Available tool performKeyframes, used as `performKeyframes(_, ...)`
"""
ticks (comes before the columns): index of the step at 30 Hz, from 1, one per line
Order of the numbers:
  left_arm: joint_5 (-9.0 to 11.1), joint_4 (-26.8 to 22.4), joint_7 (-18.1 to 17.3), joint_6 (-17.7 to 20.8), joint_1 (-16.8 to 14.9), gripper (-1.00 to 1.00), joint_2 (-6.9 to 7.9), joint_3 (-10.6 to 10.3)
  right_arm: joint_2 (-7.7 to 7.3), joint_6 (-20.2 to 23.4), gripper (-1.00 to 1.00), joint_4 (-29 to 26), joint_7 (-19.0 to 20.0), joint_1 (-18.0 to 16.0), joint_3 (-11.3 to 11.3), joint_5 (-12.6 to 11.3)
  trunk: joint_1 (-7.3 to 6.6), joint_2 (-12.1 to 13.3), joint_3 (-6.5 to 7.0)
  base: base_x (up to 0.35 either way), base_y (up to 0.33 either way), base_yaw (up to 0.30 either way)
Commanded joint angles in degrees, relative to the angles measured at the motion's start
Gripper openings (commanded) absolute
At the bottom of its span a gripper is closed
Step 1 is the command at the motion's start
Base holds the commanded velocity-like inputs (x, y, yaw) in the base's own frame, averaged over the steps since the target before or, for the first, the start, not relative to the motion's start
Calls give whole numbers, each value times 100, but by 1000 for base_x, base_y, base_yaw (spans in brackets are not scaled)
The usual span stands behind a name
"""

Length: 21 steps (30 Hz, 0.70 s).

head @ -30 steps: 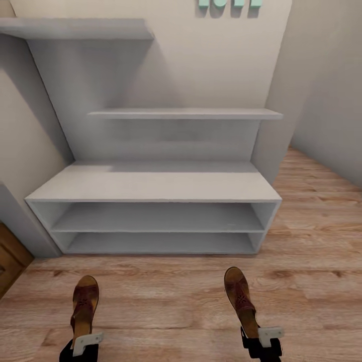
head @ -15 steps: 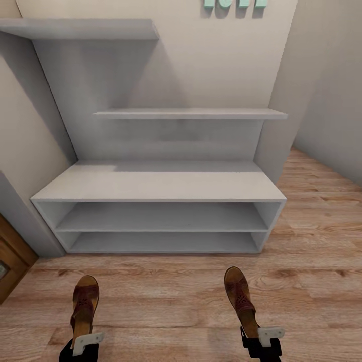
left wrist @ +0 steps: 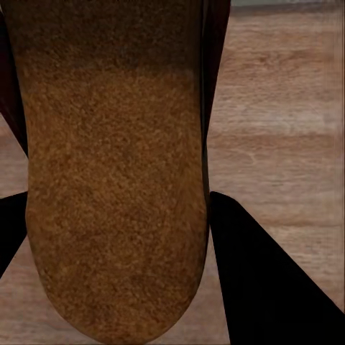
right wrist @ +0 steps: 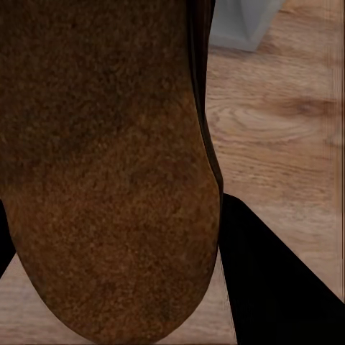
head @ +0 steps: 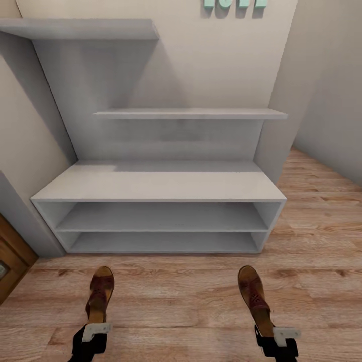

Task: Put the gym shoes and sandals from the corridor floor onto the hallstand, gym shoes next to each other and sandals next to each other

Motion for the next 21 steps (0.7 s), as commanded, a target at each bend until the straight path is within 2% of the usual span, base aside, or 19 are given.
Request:
performKeyframes(1, -43, -9, -75, 46, -63, -100, 1, 53, -14, -13, -100, 8, -26, -4, 0, -9, -1, -2, -5, 0, 0, 0)
performKeyframes(3, -48, -35, -147, 322, -247, -100, 8, 51, -45, -11, -100, 8, -23, -4, 5, -190, -1, -2, -5, 0, 0, 0)
performKeyframes(5, -42, -59, -198, 799, -479, -100, 12, 50, -63, -9, -100, 10, -18, -4, 11, -355, -1, -2, -5, 0, 0, 0)
performKeyframes(9, -39, -90, -225, 1435, -843, -100, 13, 50, -66, -9, -100, 17, -11, -4, 23, -442, -1, -2, -5, 0, 0, 0)
performKeyframes(16, -69, -101, -172, 1937, -1352, -100, -25, 47, -51, -8, -100, 25, -7, -4, 27, -470, -1, -2, -5, 0, 0, 0)
performKeyframes(18, -132, -102, -137, 2103, -1546, -100, -50, 48, -49, -8, -100, 26, -7, -4, 27, -472, -1, -2, -5, 0, 0, 0)
performKeyframes(19, -179, -102, -57, 2211, -1652, -100, -51, 48, -49, -8, -100, 26, -7, -4, 28, -473, -1, -2, -5, 0, 0, 0)
performKeyframes(21, -234, -102, 477, 2503, -1863, -100, -69, 49, -43, -8, -100, 26, -6, -4, 28, -473, -1, -2, -5, 0, 0, 0)
